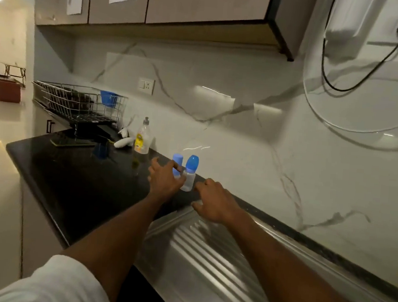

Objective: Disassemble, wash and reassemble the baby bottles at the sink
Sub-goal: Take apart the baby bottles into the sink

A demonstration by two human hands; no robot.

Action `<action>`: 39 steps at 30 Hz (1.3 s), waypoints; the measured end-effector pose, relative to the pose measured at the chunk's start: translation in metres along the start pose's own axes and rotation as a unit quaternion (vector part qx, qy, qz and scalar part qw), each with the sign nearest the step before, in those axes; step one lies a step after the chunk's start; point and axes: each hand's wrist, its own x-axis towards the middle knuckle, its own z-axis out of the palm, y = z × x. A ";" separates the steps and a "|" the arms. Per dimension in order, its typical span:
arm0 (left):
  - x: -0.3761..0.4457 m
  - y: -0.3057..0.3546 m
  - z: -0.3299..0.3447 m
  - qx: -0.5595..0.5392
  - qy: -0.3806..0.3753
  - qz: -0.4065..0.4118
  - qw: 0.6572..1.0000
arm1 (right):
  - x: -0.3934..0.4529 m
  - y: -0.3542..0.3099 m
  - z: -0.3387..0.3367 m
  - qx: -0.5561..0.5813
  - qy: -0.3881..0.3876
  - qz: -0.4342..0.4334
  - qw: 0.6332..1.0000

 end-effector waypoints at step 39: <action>-0.084 0.015 -0.015 0.046 -0.295 0.221 0.928 | -0.073 0.020 0.037 0.066 -0.053 0.139 0.987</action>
